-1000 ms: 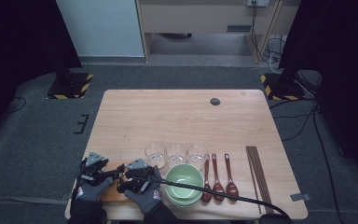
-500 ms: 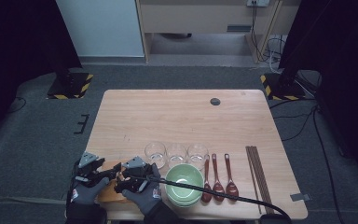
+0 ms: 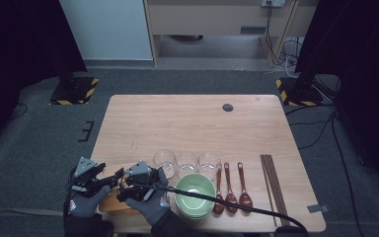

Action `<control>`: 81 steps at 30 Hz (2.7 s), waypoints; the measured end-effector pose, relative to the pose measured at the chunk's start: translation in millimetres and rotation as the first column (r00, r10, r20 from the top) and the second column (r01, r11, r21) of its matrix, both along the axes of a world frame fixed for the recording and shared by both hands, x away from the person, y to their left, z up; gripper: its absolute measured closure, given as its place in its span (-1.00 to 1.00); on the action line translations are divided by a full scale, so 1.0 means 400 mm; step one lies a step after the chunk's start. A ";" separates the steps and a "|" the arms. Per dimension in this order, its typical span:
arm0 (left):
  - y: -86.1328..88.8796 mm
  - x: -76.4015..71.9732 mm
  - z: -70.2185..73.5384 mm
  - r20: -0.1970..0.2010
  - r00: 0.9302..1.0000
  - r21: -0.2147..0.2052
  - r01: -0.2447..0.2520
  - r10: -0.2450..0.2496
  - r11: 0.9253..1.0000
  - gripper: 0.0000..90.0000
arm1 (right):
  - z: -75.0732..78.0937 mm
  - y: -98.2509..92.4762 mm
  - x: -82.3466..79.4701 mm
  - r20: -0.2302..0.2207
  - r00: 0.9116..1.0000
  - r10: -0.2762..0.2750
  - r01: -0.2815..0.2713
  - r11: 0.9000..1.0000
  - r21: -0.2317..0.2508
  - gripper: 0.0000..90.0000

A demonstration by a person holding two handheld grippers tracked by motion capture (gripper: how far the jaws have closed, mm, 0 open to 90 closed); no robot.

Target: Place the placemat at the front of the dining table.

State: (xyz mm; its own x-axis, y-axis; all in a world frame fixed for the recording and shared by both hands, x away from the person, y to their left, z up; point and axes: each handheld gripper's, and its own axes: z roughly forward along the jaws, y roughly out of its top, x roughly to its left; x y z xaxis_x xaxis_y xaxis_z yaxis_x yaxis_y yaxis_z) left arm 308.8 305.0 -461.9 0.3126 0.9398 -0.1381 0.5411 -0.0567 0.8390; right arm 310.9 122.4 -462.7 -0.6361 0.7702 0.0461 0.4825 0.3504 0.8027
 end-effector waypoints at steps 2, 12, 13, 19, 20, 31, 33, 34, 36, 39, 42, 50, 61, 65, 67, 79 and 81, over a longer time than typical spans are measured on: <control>-0.002 -0.001 0.015 0.009 1.000 0.006 0.000 0.000 1.000 -0.50 | 0.014 -0.003 0.000 0.004 1.000 0.003 -0.003 1.000 0.012 -0.90; -0.023 0.009 0.079 0.047 0.999 0.029 0.007 -0.009 1.000 -0.50 | 0.067 -0.022 0.007 0.033 0.999 -0.005 0.004 0.999 0.036 -0.90; -0.025 0.010 0.087 0.051 0.999 0.031 0.009 -0.010 0.999 -0.50 | 0.073 -0.024 0.008 0.036 0.999 -0.009 0.008 0.999 0.041 -0.90; -0.040 0.019 0.122 0.073 0.997 0.043 0.014 -0.017 0.999 -0.50 | 0.109 -0.041 0.015 0.064 0.998 -0.015 0.012 0.998 0.054 -0.90; -0.046 0.024 0.133 0.079 0.997 0.047 0.017 -0.021 0.999 -0.50 | 0.114 -0.044 0.016 0.069 0.997 -0.017 0.013 0.998 0.054 -0.90; -0.079 0.043 0.190 0.118 0.992 0.050 0.029 -0.034 0.998 -0.50 | 0.168 -0.078 0.030 0.115 0.993 -0.027 0.020 0.998 0.063 -0.90; -0.083 0.045 0.195 0.123 0.992 0.050 0.030 -0.036 0.998 -0.50 | 0.172 -0.081 0.031 0.117 0.993 -0.030 0.023 0.998 0.065 -0.90; -0.090 0.048 0.203 0.131 0.991 0.048 0.032 -0.038 0.998 -0.50 | 0.183 -0.089 0.034 0.127 0.991 -0.032 0.024 0.998 0.063 -0.90; -0.096 0.052 0.211 0.138 0.990 0.044 0.035 -0.041 0.998 -0.50 | 0.191 -0.095 0.036 0.135 0.990 -0.033 0.025 0.998 0.061 -0.90; -0.103 0.056 0.217 0.142 0.989 0.041 0.036 -0.042 0.998 -0.50 | 0.199 -0.101 0.038 0.145 0.989 -0.037 0.029 0.998 0.056 -0.90; -0.117 0.064 0.231 0.151 0.987 0.043 0.040 -0.046 0.998 -0.50 | 0.212 -0.116 0.044 0.161 0.986 -0.039 0.031 0.998 0.051 -0.90; -0.159 0.084 0.261 0.174 0.982 0.045 0.059 -0.066 0.997 -0.50 | 0.240 -0.156 0.056 0.178 0.982 -0.056 0.045 0.997 0.064 -0.90; -0.241 0.111 0.293 0.198 0.975 0.061 0.090 -0.100 0.994 -0.50 | 0.269 -0.243 0.071 0.212 0.973 -0.086 0.073 0.995 0.071 -0.90; -0.279 0.124 0.299 0.203 0.972 0.066 0.102 -0.114 0.993 -0.50 | 0.271 -0.274 0.076 0.216 0.971 -0.098 0.084 0.994 0.074 -0.90; -0.296 0.131 0.303 0.206 0.971 0.068 0.109 -0.121 0.992 -0.50 | 0.274 -0.292 0.081 0.216 0.971 -0.105 0.089 0.993 0.083 -0.90; -0.395 0.177 0.318 0.209 0.965 0.090 0.143 -0.159 0.986 -0.50 | 0.283 -0.392 0.111 0.228 0.963 -0.145 0.129 0.988 0.085 -0.90; -0.418 0.188 0.322 0.212 0.963 0.092 0.152 -0.168 0.984 -0.50 | 0.285 -0.407 0.116 0.230 0.961 -0.151 0.135 0.987 0.087 -0.90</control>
